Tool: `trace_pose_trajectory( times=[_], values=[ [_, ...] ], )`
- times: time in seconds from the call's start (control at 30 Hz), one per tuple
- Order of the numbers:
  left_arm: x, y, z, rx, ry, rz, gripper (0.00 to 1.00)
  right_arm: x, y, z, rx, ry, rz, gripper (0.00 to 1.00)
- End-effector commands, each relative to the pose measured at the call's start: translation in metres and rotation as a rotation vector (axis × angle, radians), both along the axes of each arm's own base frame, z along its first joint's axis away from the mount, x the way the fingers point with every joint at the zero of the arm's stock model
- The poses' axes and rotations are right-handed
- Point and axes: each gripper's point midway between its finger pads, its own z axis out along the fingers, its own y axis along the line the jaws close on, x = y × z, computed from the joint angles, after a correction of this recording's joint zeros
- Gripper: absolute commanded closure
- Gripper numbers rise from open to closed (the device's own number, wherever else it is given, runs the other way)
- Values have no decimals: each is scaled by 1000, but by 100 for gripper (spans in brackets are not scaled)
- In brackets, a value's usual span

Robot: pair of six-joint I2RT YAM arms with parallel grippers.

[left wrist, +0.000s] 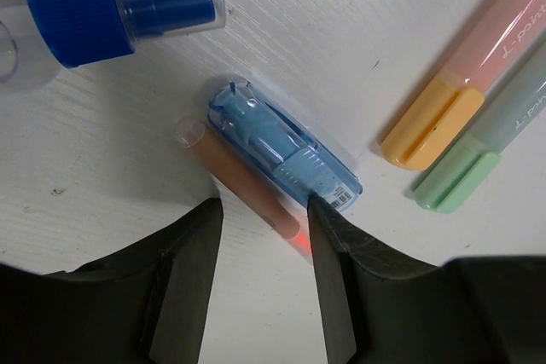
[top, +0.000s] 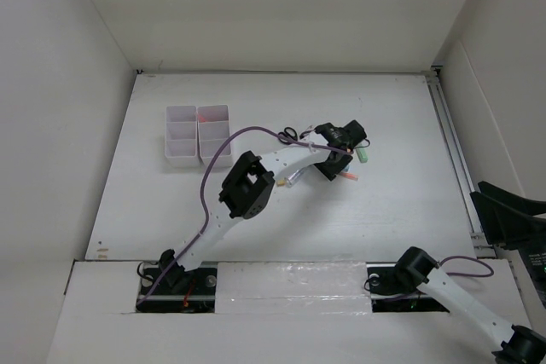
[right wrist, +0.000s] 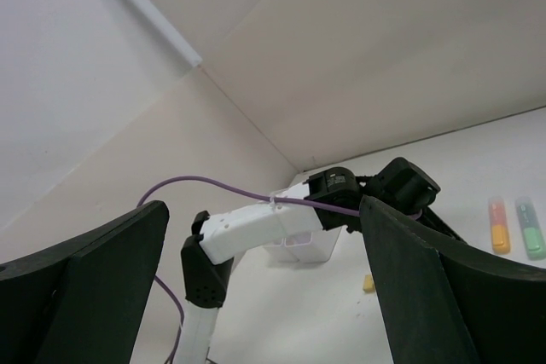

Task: Sort the stationery into containers
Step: Grab a piece of stationery with the left arm

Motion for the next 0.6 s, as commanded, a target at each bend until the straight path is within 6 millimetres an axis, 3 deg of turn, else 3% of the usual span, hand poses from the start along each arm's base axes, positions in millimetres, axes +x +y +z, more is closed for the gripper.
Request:
trace_pose_trajectory(
  times=[0.0,0.17,0.33,0.57],
  values=[
    [-22,60,-63,267,104,15,58,-6,-5,6,2,-28,6,0],
    [-24,60,-66,263,107,-24,58,-6,-3,6,0,-30,15,0],
    [-41,71,-85,319,189,-71,61,-11,-8,8,3,-34,15,0],
    [-48,88,-76,381,208,-88,67,-17,-14,9,17,-48,14,0]
  ],
)
